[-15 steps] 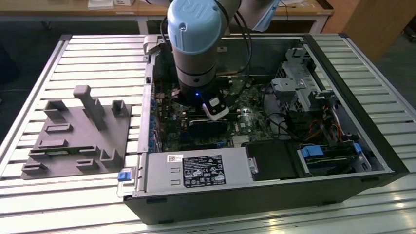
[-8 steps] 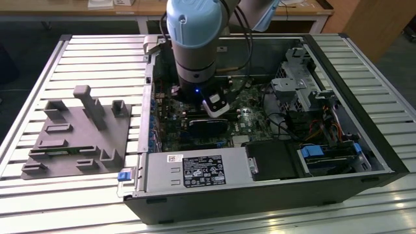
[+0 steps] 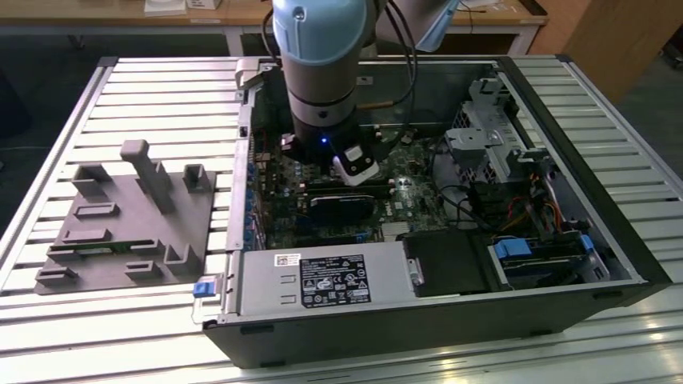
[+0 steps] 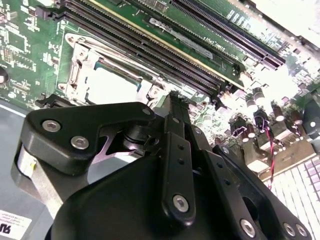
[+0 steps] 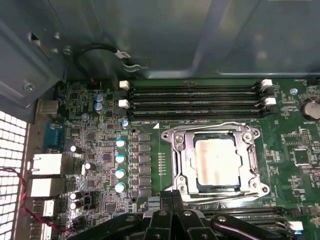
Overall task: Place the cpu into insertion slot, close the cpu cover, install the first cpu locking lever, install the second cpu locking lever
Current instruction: 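Install the second cpu locking lever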
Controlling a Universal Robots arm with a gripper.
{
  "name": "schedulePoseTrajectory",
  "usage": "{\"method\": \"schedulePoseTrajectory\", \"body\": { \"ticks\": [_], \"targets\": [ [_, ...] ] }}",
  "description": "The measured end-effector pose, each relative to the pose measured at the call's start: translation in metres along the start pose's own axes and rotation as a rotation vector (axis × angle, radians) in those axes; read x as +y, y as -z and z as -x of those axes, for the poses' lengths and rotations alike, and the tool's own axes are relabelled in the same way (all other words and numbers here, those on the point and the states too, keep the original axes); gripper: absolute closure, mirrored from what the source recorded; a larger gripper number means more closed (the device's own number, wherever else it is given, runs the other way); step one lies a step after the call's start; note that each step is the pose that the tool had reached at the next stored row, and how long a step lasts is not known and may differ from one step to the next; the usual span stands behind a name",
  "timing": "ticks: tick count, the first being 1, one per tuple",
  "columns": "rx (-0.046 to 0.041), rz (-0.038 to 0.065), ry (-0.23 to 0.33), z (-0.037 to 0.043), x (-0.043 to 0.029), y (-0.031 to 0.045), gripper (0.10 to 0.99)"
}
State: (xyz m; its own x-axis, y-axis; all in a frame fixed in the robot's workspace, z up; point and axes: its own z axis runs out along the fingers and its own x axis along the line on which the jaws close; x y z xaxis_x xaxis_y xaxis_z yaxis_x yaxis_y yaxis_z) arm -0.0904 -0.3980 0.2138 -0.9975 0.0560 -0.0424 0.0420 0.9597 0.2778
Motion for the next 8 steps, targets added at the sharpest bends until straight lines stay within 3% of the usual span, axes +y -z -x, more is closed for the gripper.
{"method": "schedulePoseTrajectory", "body": {
  "ticks": [3, 8],
  "targets": [
    [-0.0004, -0.009, 0.001, 0.0007, 0.0005, 0.0013, 0.98],
    [-0.0021, -0.052, 0.003, 0.003, 0.0007, 0.0016, 0.98]
  ]
}}
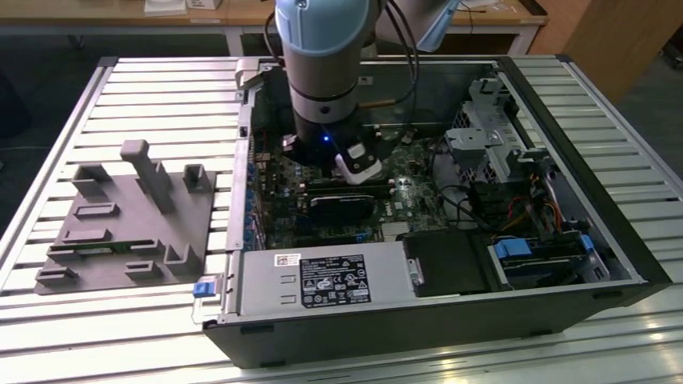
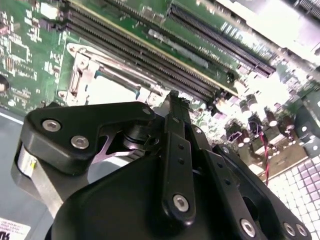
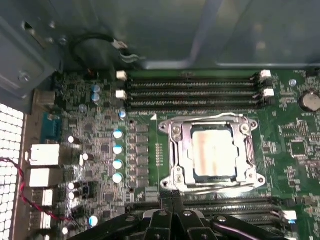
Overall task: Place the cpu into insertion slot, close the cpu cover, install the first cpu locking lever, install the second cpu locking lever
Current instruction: 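Install the second cpu locking lever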
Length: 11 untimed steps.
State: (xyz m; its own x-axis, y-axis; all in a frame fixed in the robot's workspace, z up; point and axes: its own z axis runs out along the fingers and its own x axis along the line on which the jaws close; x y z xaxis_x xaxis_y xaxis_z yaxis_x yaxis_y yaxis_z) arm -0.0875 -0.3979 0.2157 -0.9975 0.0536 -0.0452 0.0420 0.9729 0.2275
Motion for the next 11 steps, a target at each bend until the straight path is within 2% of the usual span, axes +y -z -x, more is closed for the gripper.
{"method": "schedulePoseTrajectory", "body": {
  "ticks": [5, 11],
  "targets": [
    [-0.0016, -0.034, 0.001, 0.0043, 0.0006, -0.0004, 0.98],
    [-0.0028, -0.062, 0.003, 0.0054, 0.0061, -0.0017, 0.98]
  ]
}}
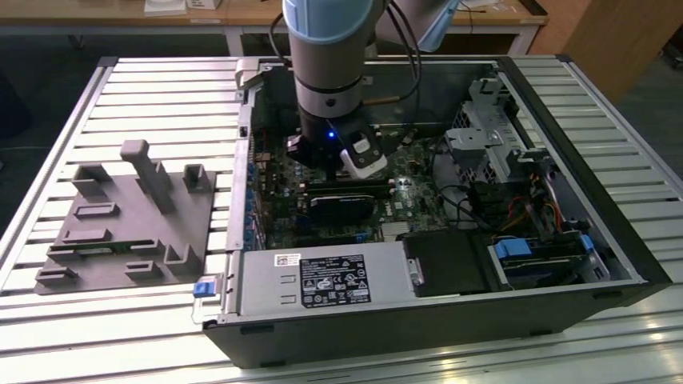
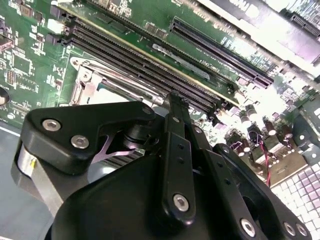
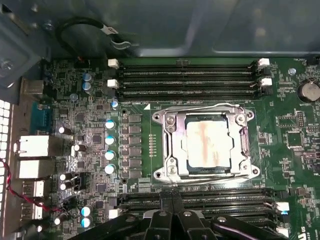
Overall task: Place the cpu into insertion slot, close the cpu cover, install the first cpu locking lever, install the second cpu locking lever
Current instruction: 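Install the second cpu locking lever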
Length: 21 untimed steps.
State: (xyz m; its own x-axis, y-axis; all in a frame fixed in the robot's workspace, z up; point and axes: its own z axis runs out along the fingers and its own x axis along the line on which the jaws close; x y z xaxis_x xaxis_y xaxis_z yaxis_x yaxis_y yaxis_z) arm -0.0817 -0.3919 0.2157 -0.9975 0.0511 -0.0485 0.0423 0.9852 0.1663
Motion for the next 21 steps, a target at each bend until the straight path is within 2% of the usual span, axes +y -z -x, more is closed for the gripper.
{"method": "schedulePoseTrajectory", "body": {
  "ticks": [2, 7, 14, 21],
  "targets": [
    [-0.0004, -0.008, 0.0, 0.0, 0.0029, -0.0005, 0.98],
    [-0.0007, -0.017, 0.001, 0.0034, 0.0074, -0.0015, 0.98],
    [0.0013, -0.028, 0.001, 0.0176, 0.0104, -0.0028, 0.98],
    [0.0064, -0.032, 0.001, 0.0318, 0.0192, -0.0051, 0.98]
  ]
}}
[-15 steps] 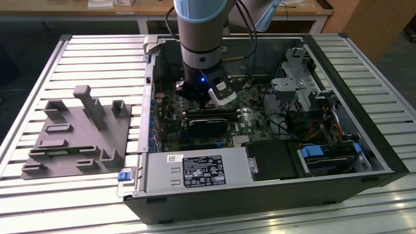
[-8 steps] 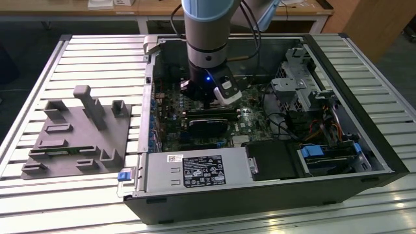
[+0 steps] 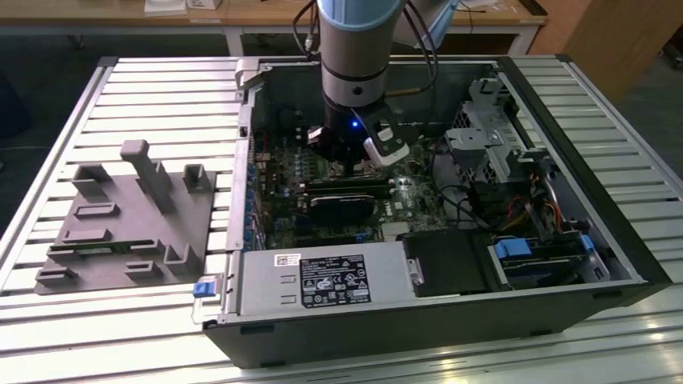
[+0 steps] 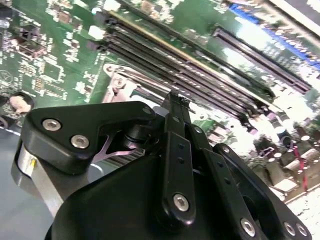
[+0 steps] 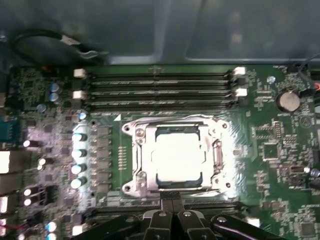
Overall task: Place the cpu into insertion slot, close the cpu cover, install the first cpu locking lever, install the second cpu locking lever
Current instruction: 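Install the second cpu locking lever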
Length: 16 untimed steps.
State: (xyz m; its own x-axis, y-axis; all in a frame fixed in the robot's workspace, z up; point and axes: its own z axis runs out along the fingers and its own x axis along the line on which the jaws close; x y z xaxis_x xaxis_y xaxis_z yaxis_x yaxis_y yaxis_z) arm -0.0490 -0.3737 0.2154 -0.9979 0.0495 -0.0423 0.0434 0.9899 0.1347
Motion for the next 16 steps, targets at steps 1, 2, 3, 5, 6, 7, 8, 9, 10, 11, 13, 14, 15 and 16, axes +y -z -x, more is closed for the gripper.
{"method": "schedulePoseTrajectory", "body": {
  "ticks": [1, 2, 3, 5, 6, 7, 8, 9, 10, 11, 13, 14, 15, 16],
  "targets": [
    [0.0005, -0.001, 0.0, 0.0017, 0.0014, -0.0003, 0.98],
    [0.001, -0.002, 0.0, 0.0032, 0.0029, -0.0006, 0.98],
    [0.0013, -0.002, 0.0, 0.0043, 0.0049, -0.0009, 0.98],
    [0.0014, -0.003, 0.0, 0.0049, 0.0098, -0.0016, 0.98],
    [0.0014, -0.003, 0.0, 0.0049, 0.0124, -0.0019, 0.98],
    [0.0013, -0.003, 0.0, 0.0049, 0.015, -0.0023, 0.98],
    [0.0014, -0.003, 0.0, 0.005, 0.0172, -0.0026, 0.98],
    [0.0013, -0.003, 0.0, 0.0052, 0.019, -0.0029, 0.98],
    [0.0015, -0.004, 0.0, 0.0057, 0.0206, -0.0031, 0.98],
    [0.0018, -0.004, 0.0, 0.0067, 0.022, -0.0034, 0.98],
    [0.0022, -0.005, 0.0, 0.0084, 0.0247, -0.0038, 0.98],
    [0.0023, -0.005, 0.0, 0.009, 0.0257, -0.004, 0.98],
    [0.0023, -0.005, 0.0, 0.0092, 0.0265, -0.0041, 0.98],
    [0.0024, -0.006, 0.0, 0.0093, 0.027, -0.0041, 0.98]
  ]
}}
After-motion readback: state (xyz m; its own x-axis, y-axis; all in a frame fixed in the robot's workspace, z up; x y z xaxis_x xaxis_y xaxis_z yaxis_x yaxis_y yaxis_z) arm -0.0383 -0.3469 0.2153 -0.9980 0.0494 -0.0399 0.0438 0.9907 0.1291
